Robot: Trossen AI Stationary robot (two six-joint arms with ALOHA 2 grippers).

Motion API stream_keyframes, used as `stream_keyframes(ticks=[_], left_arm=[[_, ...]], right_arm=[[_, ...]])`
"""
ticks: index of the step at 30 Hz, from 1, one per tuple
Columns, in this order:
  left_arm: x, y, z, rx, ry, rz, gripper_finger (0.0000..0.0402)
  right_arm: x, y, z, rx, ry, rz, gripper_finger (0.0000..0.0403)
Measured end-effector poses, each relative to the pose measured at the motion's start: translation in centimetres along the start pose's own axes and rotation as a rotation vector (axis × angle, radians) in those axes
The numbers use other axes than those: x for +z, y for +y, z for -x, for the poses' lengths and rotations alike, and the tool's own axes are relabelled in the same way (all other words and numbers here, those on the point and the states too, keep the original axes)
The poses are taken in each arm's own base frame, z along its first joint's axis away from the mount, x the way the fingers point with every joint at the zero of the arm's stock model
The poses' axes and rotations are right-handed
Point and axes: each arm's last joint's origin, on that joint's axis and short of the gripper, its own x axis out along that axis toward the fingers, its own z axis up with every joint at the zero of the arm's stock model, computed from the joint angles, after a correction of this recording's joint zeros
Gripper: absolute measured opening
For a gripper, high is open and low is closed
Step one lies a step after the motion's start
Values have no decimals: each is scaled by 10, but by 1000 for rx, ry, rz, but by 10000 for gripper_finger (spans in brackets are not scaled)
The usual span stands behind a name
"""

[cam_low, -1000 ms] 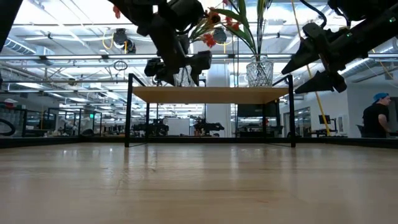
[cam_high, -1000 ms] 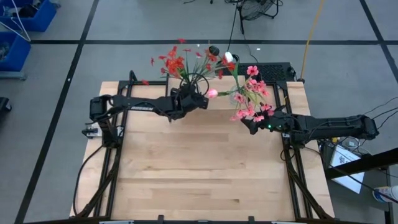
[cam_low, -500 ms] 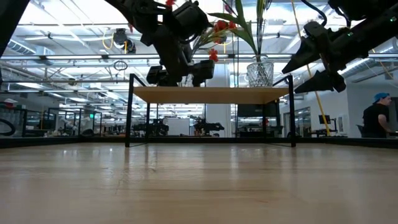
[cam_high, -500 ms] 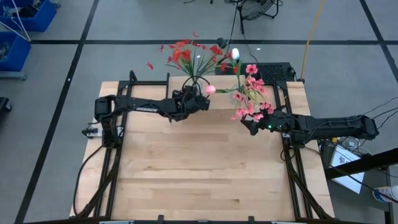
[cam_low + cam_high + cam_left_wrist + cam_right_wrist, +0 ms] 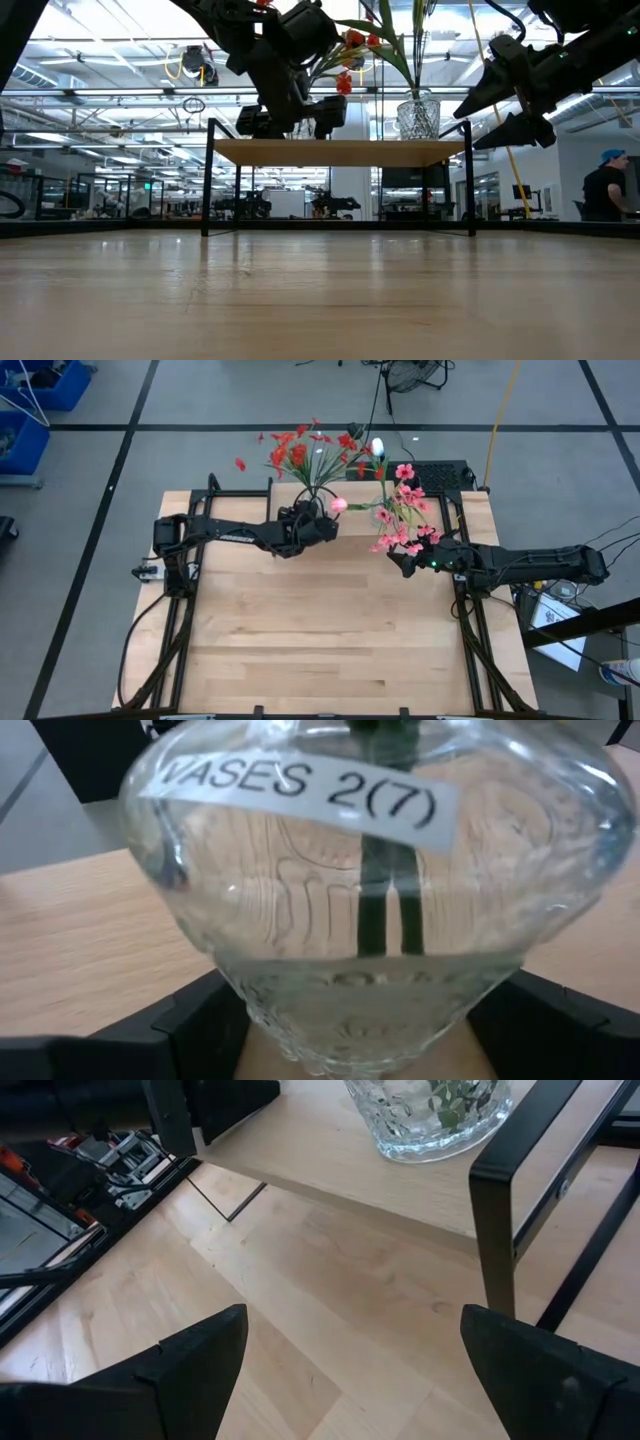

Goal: Pick and place flowers into a vace then onto a shelf
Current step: Put the transparent vase on the shelf, then return to Home Position

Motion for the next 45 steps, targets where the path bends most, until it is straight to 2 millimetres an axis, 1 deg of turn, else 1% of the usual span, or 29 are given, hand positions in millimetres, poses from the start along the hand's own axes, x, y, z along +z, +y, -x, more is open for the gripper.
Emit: stream_keyframes(ticks=[4,10,15,18,24,25,29,31,34,39,41,45], left_arm=[[0,0,0,7,-7,-5,331],[-1,-2,2,-19,9,-84,315],[-2,-6,5,-25,-18,-86,312],[-2,-6,6,-26,-22,-68,327],[-4,-8,9,-9,-46,-57,392],[-4,-8,9,-10,-46,-54,395],[-9,-12,16,-25,-41,-46,388],[-12,-15,20,-37,-41,-53,395],[-16,-20,29,-58,-41,-58,396],[-22,-30,55,-145,-33,-52,393],[-22,-31,68,-197,-12,-59,393],[-14,-33,105,-341,-1,-58,393]], right_arm=[[0,0,0,0,0,11,357],[0,0,0,0,1,11,357],[0,0,0,0,1,11,357],[0,0,0,0,1,14,357],[0,0,0,0,1,15,357],[0,0,0,0,1,15,357],[0,0,0,0,1,15,357],[0,0,0,0,1,15,357],[0,0,0,0,1,15,357],[0,0,0,2,1,13,357],[0,1,1,23,8,8,357],[3,3,3,72,-1,-3,357]])
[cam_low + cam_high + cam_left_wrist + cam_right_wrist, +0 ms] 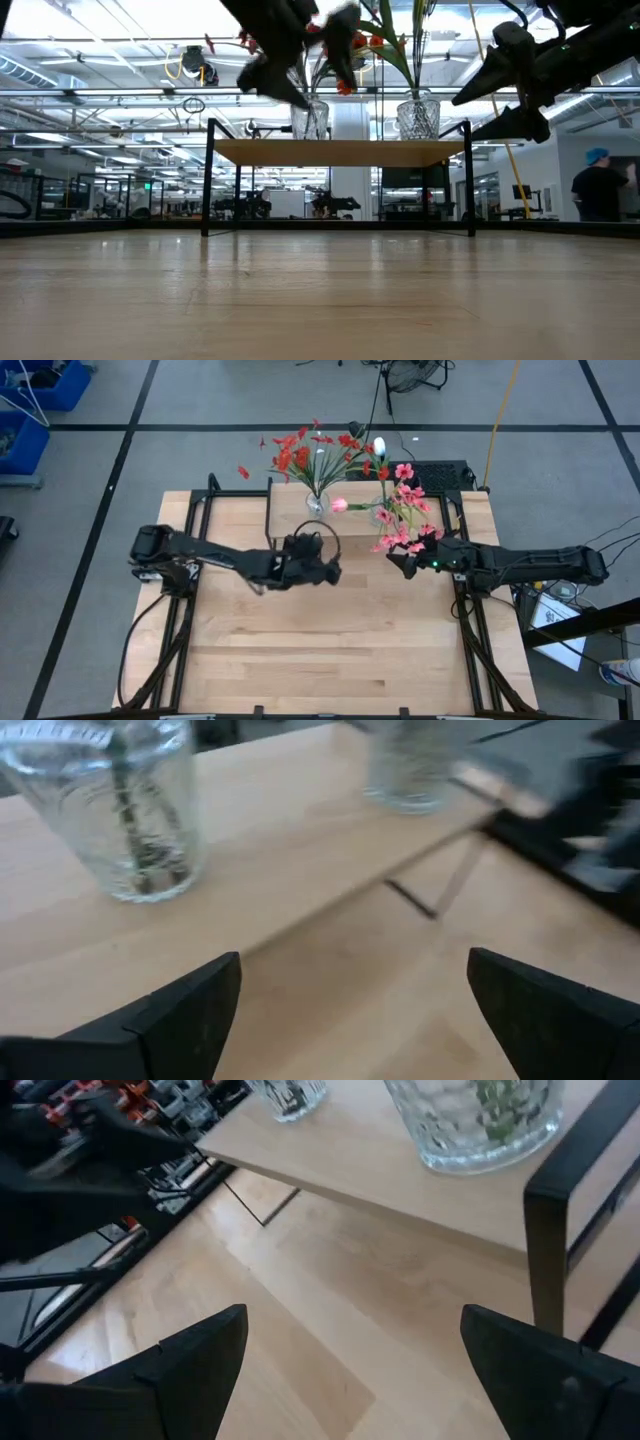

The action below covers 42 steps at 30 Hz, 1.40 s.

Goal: Pick and place flowers into a vace then onto a shelf
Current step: Return to Home Position

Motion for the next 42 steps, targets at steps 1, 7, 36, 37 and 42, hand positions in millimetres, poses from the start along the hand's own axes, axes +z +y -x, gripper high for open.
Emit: stream_keyframes(ticks=[1,7,36,37,42], left_arm=[[1,-3,9,-24,-4,1,393],[7,-13,56,-146,-9,7,393],[-7,-19,72,-454,354,16,40],[-7,-19,72,-458,356,4,22],[5,-14,88,-484,277,-78,23]], right_arm=[[1,1,1,8,-9,-3,357],[2,1,3,19,-21,14,347],[13,6,37,380,-23,8,1],[14,6,41,397,-45,8,1],[17,-1,64,457,-166,123,1]])
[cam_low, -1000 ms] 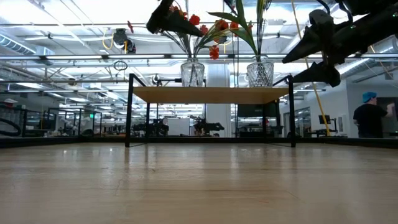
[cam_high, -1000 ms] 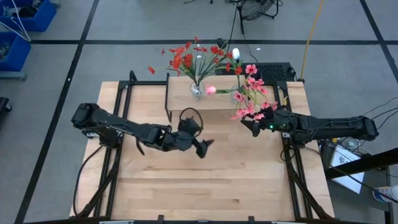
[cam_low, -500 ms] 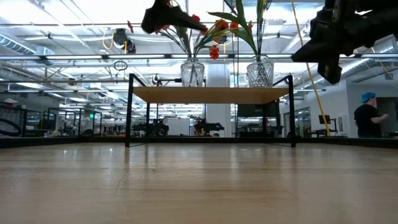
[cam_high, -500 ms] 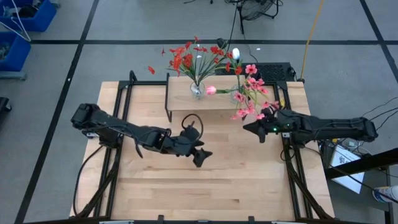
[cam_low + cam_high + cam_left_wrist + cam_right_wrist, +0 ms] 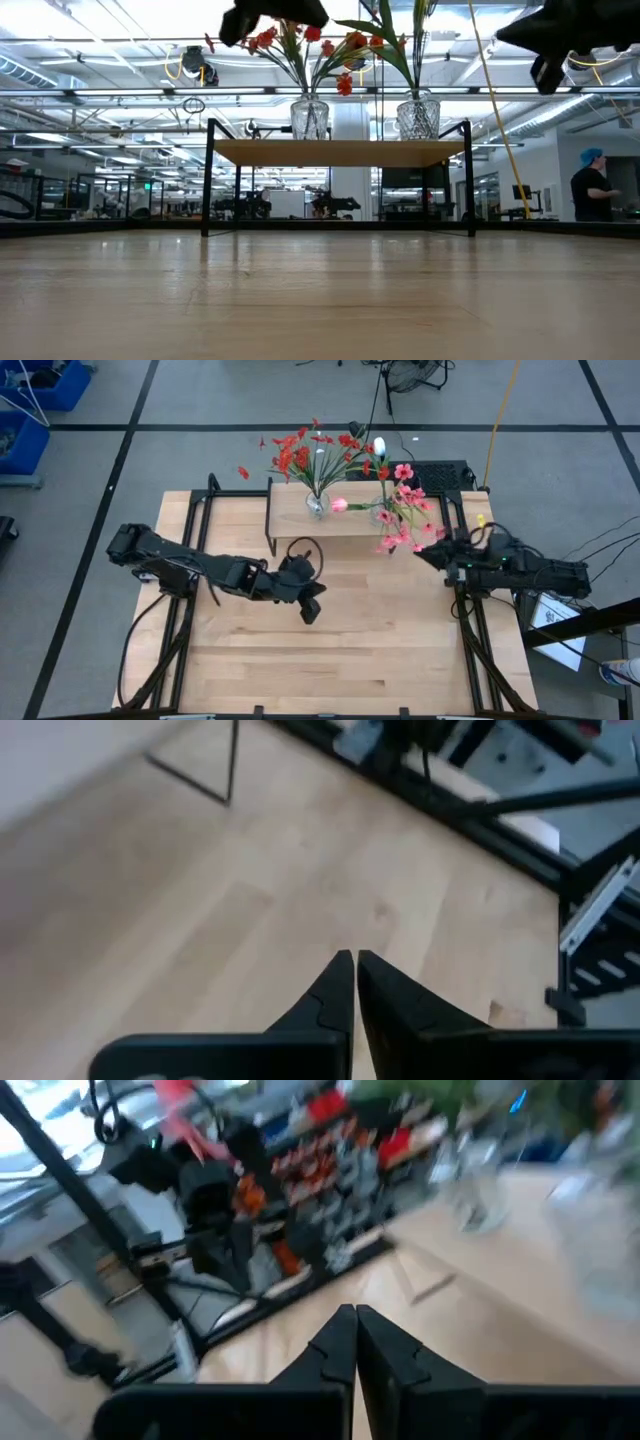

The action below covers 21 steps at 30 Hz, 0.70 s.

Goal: Pick and place flowers into a vace then onto a shelf
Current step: Return to Home Position

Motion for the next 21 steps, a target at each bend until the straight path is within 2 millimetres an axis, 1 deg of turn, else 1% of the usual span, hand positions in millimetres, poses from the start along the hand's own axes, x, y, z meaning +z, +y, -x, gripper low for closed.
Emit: stream_keyframes(ticks=[2,4,6,9,12,15,17,19,21], left_arm=[[4,3,10,19,-45,-7,11],[1,12,19,39,-80,-6,5],[-4,25,27,-5,-134,29,7],[-30,54,39,-67,-206,100,4],[-54,84,51,-123,-302,164,5],[-77,110,62,-172,-368,212,10],[-90,123,70,-211,-417,248,10],[-100,134,78,-235,-478,247,6],[-110,145,84,-239,-519,250,4]], right_arm=[[3,0,9,-18,-61,45,0],[3,-1,16,-42,-101,66,0],[1,-3,22,-63,-103,70,0],[-3,-7,28,-96,-87,56,0],[-5,-9,27,-156,-78,72,0],[-6,-10,27,-166,-71,53,0],[-5,-10,28,-162,-75,65,0],[-5,-10,28,-165,-73,87,0],[-7,-12,28,-201,-61,93,0]])
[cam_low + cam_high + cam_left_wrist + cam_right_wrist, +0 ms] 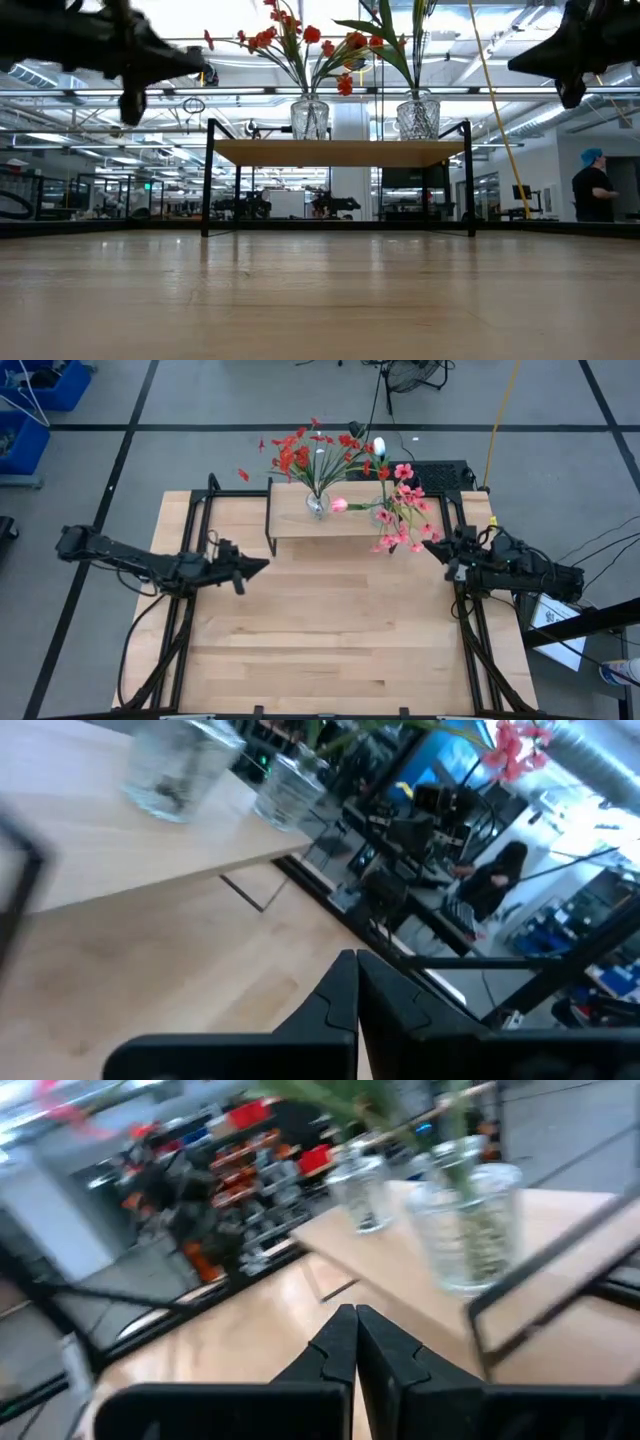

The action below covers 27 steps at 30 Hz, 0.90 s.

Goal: Pick and place flowers into a vace then onto a shelf
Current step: Return to Home Position

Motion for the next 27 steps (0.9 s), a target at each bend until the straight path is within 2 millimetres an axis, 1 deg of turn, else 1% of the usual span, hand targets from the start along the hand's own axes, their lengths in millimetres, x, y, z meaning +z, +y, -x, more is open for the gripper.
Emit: stream_keyframes(ticks=[5,8,12,16,20,23,27], left_arm=[[-15,28,24,-21,-69,17,18],[-29,45,34,-20,-83,39,14],[-31,51,36,60,-51,15,5],[-33,55,37,112,-70,-5,23],[-34,57,37,155,-73,28,35],[-39,60,37,169,-25,65,36],[-41,62,37,187,0,98,36]], right_arm=[[1,-3,0,-94,-42,22,0],[-3,-6,0,-162,-21,30,0],[-13,-11,1,-206,76,35,0],[-24,-15,-6,-215,101,54,0],[-37,-19,-11,-234,131,42,0],[-51,-24,-17,-257,161,-17,0],[-72,-31,-27,-264,150,-97,0]])
